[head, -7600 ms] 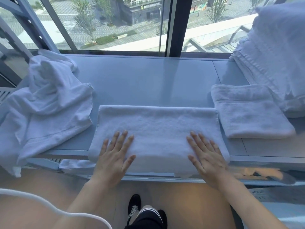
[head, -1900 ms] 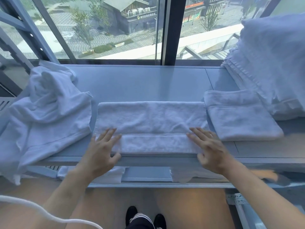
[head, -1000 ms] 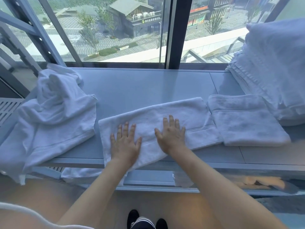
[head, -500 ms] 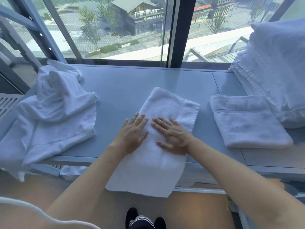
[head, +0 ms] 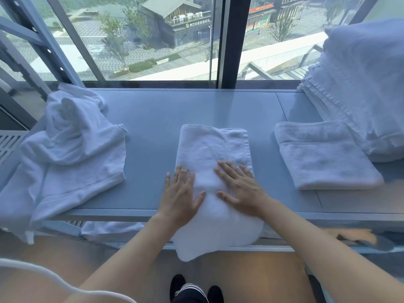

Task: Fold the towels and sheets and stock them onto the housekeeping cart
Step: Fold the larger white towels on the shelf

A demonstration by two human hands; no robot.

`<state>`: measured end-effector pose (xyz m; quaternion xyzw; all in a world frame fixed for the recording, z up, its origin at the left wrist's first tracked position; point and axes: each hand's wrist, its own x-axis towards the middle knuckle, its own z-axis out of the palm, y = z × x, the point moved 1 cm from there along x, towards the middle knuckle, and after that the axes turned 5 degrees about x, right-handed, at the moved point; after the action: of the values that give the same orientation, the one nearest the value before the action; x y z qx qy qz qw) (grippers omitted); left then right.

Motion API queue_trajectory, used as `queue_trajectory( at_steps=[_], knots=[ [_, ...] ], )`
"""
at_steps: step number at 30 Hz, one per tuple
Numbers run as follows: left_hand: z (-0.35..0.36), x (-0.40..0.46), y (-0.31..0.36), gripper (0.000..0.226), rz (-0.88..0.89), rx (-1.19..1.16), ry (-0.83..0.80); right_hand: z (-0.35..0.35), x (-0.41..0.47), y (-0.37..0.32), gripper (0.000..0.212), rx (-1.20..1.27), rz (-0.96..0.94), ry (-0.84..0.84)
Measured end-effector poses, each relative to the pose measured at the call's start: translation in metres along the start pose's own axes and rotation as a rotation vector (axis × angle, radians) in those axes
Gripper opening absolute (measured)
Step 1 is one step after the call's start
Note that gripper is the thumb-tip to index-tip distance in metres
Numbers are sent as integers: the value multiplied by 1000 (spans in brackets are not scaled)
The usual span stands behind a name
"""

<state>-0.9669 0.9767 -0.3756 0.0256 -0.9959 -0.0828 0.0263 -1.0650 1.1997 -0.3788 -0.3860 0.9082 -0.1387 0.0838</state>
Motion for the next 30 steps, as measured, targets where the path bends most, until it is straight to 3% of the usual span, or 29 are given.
queue_trajectory(
  at_steps=[5, 16, 20, 24, 30],
  knots=[
    [-3, 12, -3, 73, 263, 31, -94, -3, 0, -1, 77, -3, -44, -18],
    [19, -68, 11, 79, 309, 77, 34, 28, -74, -22, 75, -15, -112, 43],
    [18, -72, 20, 90, 286, 135, 83, 30, -79, -25, 84, -77, -125, 86],
    [11, -66, 25, 97, 274, 172, 78, 22, -71, -23, 98, -135, -132, 17],
    [6, -77, 31, 69, 308, 222, 191, 19, -85, -44, 81, -162, -87, 84]
  ],
)
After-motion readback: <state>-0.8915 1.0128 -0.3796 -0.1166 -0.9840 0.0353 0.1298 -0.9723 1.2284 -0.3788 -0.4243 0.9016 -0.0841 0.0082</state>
